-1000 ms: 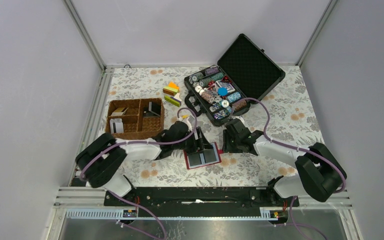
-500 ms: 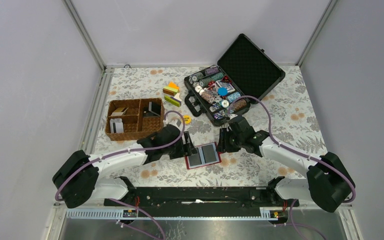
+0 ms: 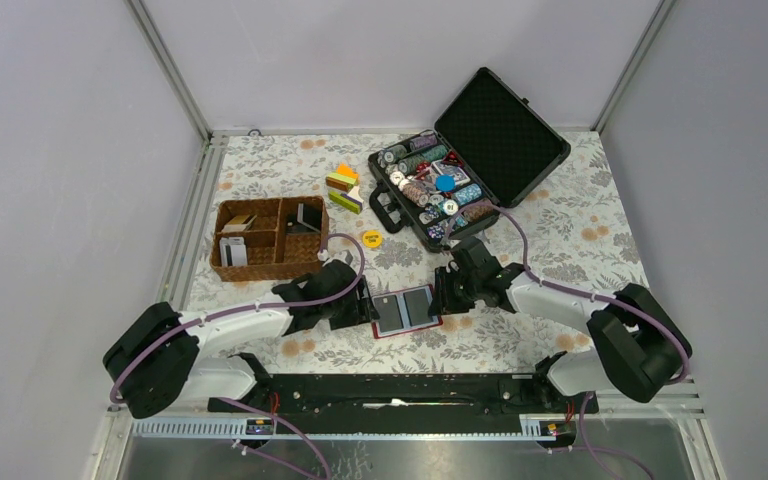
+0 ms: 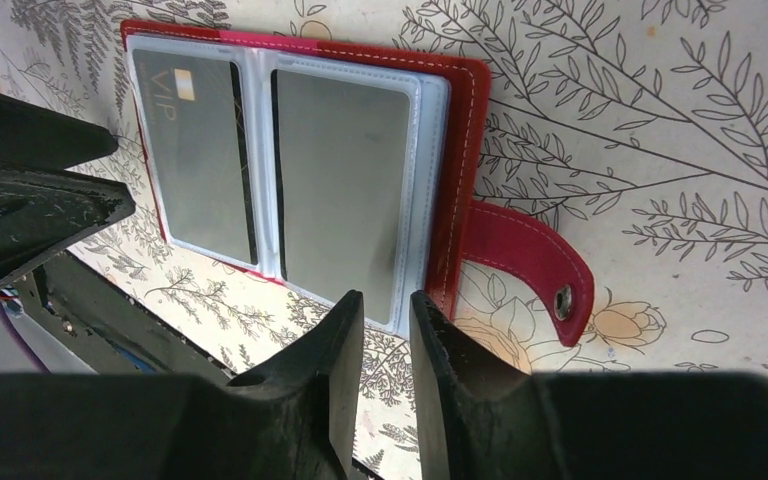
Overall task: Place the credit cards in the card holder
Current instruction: Turn over the card slot in the card holder.
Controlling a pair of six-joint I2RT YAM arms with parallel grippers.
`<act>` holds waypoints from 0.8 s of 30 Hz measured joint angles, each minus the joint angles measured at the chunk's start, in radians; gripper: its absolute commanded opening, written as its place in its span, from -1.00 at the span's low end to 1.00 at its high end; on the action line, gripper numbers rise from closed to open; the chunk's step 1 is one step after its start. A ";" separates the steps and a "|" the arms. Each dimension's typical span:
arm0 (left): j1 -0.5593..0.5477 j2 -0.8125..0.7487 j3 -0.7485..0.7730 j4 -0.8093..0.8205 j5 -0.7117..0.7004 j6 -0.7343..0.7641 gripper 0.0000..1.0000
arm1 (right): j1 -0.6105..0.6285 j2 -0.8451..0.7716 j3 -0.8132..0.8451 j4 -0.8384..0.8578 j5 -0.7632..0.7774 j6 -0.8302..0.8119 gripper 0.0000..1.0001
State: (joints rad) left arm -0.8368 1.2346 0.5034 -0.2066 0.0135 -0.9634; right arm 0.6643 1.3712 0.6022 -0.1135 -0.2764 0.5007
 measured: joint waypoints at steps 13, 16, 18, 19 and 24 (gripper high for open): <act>0.000 0.043 -0.007 0.077 0.001 -0.006 -0.14 | 0.000 0.054 -0.004 0.055 -0.015 0.003 -0.50; 0.000 0.055 -0.009 0.101 0.001 -0.009 -0.22 | 0.000 0.056 -0.011 0.075 -0.025 0.012 -0.55; 0.000 0.059 -0.014 0.114 0.001 -0.010 -0.27 | 0.000 0.056 -0.016 0.083 -0.029 0.024 -0.56; 0.000 0.059 -0.017 0.119 0.001 -0.011 -0.30 | 0.000 0.056 -0.019 0.089 -0.032 0.030 -0.56; 0.000 0.063 -0.023 0.131 0.001 -0.013 -0.37 | 0.000 0.055 -0.032 0.128 -0.056 0.066 -0.57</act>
State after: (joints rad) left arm -0.8364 1.2976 0.4805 -0.0757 0.0143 -0.9760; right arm 0.6647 1.4261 0.5697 0.0143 -0.3328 0.5667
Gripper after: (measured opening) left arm 0.329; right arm 0.221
